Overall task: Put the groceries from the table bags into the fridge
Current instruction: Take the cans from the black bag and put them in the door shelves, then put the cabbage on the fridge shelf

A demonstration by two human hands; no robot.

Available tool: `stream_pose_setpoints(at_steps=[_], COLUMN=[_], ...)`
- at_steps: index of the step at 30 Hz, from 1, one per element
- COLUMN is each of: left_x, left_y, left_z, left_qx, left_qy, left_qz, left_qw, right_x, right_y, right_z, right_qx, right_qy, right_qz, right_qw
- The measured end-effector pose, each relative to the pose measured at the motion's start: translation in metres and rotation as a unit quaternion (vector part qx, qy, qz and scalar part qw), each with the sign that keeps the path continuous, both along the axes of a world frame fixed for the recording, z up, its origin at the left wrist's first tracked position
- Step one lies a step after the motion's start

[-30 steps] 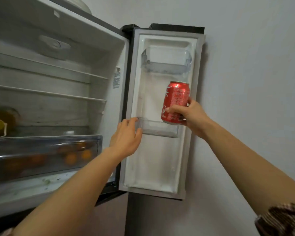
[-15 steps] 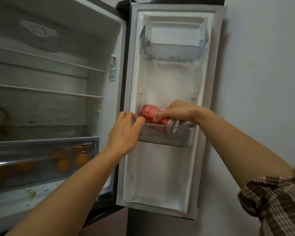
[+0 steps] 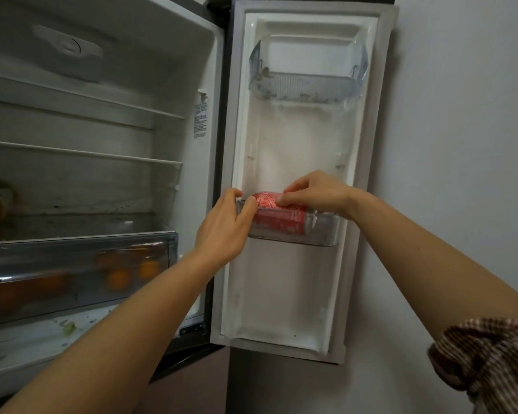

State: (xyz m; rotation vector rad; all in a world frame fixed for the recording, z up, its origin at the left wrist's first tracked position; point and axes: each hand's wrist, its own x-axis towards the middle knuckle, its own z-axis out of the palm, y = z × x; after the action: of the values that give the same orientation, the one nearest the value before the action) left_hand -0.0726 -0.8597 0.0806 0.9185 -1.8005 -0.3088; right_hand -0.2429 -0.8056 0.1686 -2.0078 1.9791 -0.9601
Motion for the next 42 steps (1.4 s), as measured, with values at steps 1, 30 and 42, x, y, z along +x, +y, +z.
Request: stream_pose_setpoints(at_steps=[1, 30, 42], left_x=[0.004, 0.27, 0.416], left_y=[0.003, 0.38, 0.692], left_z=[0.001, -0.129, -0.186], left_qx=[0.001, 0.111, 0.204], left_qy=[-0.019, -0.127, -0.137], left_qz=[0.003, 0.479, 0.685], left_qw=[1.0, 0.862, 0.685], right_x=[0.002, 0.267, 0.497], right_y=[0.003, 0.227, 0.475], right_z=[-0.002, -0.187, -0.256], right_qx=[-0.025, -0.066, -0.053], right_qy=[-0.01, 0.073, 0.12], right_qz=[-0.001, 0.357, 0.58], right_qw=[1.0, 0.929, 0.804])
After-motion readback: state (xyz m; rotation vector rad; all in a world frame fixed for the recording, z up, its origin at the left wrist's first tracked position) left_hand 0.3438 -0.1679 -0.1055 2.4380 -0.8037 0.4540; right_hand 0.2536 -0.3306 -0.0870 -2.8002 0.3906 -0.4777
